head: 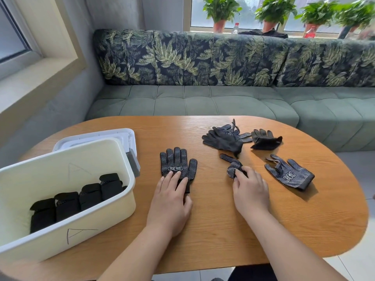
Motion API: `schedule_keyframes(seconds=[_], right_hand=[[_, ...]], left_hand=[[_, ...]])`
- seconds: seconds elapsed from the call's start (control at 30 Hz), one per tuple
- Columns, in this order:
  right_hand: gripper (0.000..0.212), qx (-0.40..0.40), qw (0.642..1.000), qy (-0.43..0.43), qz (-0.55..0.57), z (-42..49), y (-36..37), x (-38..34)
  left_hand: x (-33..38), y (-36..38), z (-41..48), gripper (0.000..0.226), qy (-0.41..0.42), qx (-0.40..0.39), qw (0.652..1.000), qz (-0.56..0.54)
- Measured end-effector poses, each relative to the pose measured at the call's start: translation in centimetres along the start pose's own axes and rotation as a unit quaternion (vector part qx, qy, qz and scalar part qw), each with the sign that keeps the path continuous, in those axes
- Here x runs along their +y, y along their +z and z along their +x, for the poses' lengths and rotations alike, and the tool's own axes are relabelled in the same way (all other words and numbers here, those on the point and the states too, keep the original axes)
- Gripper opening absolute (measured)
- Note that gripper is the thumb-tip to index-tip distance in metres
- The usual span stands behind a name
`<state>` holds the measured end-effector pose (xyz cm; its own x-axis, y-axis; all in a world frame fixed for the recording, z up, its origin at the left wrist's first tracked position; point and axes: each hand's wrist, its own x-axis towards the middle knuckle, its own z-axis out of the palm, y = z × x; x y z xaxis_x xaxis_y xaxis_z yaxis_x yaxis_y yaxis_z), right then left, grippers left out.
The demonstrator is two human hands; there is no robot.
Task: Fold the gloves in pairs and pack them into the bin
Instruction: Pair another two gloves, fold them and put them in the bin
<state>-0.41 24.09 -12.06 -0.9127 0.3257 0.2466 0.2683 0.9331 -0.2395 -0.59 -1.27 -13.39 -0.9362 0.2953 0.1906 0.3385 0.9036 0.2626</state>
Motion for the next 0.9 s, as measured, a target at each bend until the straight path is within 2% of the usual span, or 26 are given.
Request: schedule_keyframes(seconds=[0.13, 0.23, 0.47, 0.6, 0.77, 0.9], right_hand=[[0.038, -0.036, 0.995, -0.058, 0.066, 1.6, -0.6, -0.2], [0.044, -0.055, 0.992, -0.034, 0.111, 2.8, -1.1, -1.2], [0.061, -0.144, 0.988, 0.014, 0.047, 4.9, -0.1, -2.3], [0.064, -0.151, 0.988, -0.005, 0.012, 4.3, 1.2, -2.5], [0.064, -0.157, 0.987, -0.022, 0.021, 3.4, 1.0, -3.1], [0.063, -0.167, 0.983, -0.069, 0.033, 2.2, 0.6, -3.7]], left_hand=[[0.1, -0.2, 0.0, 0.063, 0.006, 0.007, 1.0, -0.003], [0.0, -0.1, 0.0, 0.063, 0.012, 0.009, 1.0, -0.008], [-0.1, 0.1, 0.1, 0.061, 0.014, 0.014, 1.0, -0.014], [-0.1, 0.1, 0.0, 0.061, 0.025, 0.014, 0.999, -0.014], [-0.1, 0.2, 0.0, 0.057, 0.039, 0.028, 0.999, -0.016], [-0.1, 0.1, 0.0, 0.054, 0.048, 0.04, 0.998, -0.014]])
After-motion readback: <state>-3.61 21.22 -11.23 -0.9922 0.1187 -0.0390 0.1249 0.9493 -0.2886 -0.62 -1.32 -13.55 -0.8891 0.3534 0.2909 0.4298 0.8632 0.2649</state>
